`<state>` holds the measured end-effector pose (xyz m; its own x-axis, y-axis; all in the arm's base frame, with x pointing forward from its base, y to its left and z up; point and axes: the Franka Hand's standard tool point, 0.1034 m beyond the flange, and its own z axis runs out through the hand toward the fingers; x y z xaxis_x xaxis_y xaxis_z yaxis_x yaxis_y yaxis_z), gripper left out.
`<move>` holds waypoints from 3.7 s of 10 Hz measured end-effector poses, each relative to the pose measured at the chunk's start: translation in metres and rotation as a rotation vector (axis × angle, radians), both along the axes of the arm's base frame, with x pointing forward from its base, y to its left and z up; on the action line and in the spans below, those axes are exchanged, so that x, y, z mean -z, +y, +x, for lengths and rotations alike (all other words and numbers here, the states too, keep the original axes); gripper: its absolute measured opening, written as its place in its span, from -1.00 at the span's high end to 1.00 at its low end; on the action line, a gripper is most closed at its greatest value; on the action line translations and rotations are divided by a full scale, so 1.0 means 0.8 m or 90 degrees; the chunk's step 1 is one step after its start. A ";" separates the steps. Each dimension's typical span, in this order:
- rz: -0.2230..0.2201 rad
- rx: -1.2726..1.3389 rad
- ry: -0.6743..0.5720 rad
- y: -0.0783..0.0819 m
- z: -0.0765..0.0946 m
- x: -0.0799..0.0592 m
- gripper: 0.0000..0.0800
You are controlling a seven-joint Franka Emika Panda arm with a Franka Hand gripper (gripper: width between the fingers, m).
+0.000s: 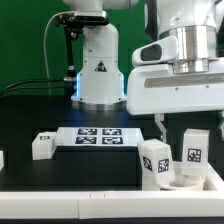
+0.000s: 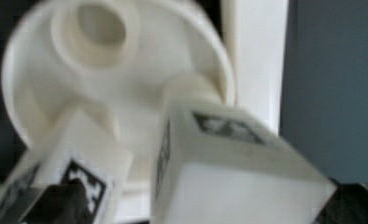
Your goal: Assemble stool
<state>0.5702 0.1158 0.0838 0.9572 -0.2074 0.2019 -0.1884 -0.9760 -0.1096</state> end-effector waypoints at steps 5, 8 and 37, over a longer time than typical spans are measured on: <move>0.020 0.039 0.084 0.007 0.000 0.008 -0.62; 0.036 0.145 0.093 0.004 0.001 0.008 -0.62; 0.247 0.768 0.168 0.005 0.026 -0.023 -0.62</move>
Offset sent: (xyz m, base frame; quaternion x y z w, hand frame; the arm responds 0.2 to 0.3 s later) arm 0.0000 0.0000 0.0000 0.0000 -0.0650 0.0000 0.9979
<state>0.5908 0.1197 0.1024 0.1277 -0.9647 -0.2304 -0.9812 -0.0890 -0.1712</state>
